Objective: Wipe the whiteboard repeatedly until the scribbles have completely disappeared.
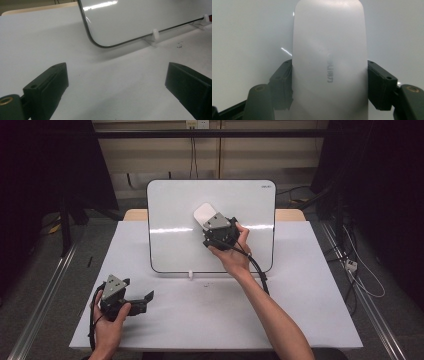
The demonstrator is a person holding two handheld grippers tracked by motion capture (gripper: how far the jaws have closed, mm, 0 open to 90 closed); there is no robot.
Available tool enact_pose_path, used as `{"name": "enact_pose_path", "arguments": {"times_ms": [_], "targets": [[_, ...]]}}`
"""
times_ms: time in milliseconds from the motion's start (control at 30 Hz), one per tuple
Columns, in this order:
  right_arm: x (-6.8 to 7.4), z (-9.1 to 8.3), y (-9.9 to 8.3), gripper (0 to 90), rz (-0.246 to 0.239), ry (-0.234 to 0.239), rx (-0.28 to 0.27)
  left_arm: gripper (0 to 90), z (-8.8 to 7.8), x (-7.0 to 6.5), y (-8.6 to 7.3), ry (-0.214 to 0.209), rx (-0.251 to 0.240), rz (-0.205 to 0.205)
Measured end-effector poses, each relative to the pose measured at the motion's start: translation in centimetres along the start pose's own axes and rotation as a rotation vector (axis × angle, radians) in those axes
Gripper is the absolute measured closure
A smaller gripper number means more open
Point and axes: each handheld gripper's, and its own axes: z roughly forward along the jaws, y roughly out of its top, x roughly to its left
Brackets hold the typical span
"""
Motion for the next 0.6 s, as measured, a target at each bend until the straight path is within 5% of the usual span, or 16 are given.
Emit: {"name": "enact_pose_path", "arguments": {"times_ms": [200, 600], "targets": [[-0.4, -0.2, 0.0, 32.1, 0.052, 0.03, -0.014, 4.8, -0.1, 0.1, 0.0, 0.005, 0.0, -0.001], [-0.4, -1.8, 0.2, 32.1, 0.049, 0.057, -0.06, 4.7, 0.0, 0.0, 0.0, 0.004, -0.001, -0.001]]}}
